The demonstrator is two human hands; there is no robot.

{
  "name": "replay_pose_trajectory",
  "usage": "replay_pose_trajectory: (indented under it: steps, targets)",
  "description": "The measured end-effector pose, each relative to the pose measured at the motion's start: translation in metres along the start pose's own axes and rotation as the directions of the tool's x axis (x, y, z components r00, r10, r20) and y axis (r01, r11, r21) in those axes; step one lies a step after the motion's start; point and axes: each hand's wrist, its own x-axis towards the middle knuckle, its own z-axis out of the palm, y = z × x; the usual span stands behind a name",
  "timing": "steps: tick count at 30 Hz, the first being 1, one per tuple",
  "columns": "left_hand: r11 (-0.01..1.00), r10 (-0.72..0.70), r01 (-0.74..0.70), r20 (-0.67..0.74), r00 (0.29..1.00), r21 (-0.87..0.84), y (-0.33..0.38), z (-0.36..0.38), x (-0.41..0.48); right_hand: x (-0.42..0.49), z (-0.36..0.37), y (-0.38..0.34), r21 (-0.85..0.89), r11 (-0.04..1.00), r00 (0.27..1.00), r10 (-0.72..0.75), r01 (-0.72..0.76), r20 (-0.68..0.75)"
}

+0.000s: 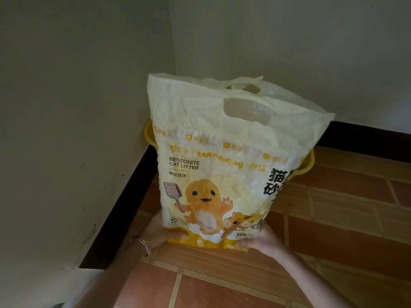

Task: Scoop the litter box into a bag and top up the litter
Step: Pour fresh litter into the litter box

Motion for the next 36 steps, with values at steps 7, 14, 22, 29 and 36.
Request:
replay_pose_trajectory:
  steps: [7, 14, 22, 29, 36]
  targets:
    - [0.999, 0.036, -0.032, -0.166, 0.985, 0.028, 0.018, 0.01, -0.001, 0.001, 0.001, -0.027, -0.005, 0.995, 0.977, -0.102, 0.103, -0.185]
    - [0.984, -0.166, 0.151, -0.172, 0.971, -0.097, 0.036, 0.015, -0.03, -0.017, -0.002, -0.053, 0.097, 0.991, 0.978, -0.068, 0.089, -0.199]
    - [0.993, -0.108, 0.106, -0.029, 0.994, -0.058, 0.08, 0.011, -0.079, -0.046, -0.023, -0.083, 0.215, 0.975, 0.984, 0.088, -0.054, -0.155]
    - [0.975, 0.213, -0.197, 0.201, 0.956, -0.1, 0.091, -0.004, -0.125, -0.061, -0.038, -0.108, 0.323, 0.936, 0.984, 0.167, -0.138, -0.064]
    - [0.961, 0.232, -0.211, 0.105, 0.967, -0.178, 0.1, 0.004, -0.122, -0.077, -0.051, -0.124, 0.401, 0.904, 0.987, 0.16, -0.15, 0.008]
